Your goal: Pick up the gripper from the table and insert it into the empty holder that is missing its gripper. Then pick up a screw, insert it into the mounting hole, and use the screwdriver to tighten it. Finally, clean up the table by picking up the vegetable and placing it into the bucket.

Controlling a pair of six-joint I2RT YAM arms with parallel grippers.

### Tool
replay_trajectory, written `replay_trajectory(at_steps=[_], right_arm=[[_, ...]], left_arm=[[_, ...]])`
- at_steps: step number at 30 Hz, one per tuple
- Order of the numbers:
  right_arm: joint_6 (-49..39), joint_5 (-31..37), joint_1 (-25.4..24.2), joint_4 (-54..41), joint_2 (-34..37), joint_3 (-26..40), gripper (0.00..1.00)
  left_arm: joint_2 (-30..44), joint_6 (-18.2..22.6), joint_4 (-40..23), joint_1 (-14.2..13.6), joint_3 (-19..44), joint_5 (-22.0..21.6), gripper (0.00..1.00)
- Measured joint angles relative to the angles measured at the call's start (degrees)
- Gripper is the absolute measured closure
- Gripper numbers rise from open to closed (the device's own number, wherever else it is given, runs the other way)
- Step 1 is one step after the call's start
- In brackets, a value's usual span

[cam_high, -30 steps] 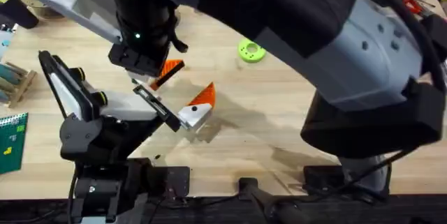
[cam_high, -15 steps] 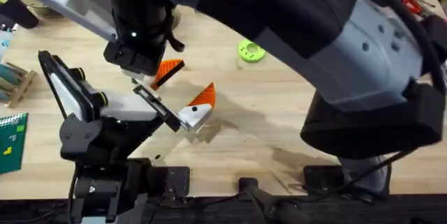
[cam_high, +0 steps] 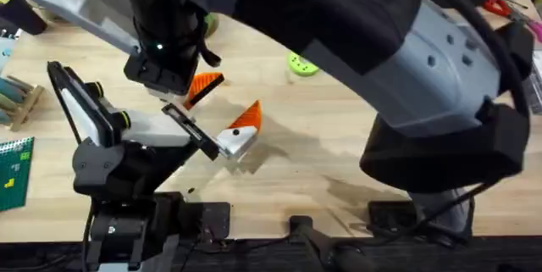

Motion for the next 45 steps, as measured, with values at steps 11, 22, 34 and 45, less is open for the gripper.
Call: replay_trajectory(at_steps=[11, 22, 34, 45], right_arm=[[0.83, -0.44, -1.35, 0.09, 0.15, 0.09, 0.996], [0.85, 0.28, -2.03, 0.02, 0.85, 0.07, 0.996], [0.85, 2.89, -0.35, -1.15, 0.83, 0.09, 0.996], [0.83, 3.71, 1.51, -1.64, 0.77, 0.09, 0.996]], left_arm=[[0.0, -0.2, -0.02, 0.0, 0.0, 0.09, 0.028], [0.0, -0.28, -0.06, -0.04, 0.0, 0.13, 0.028], [0.0, -1.29, -0.09, -0.04, 0.0, 0.15, 0.028], [0.0, -1.22, -0.07, -0.04, 0.0, 0.09, 0.028]])
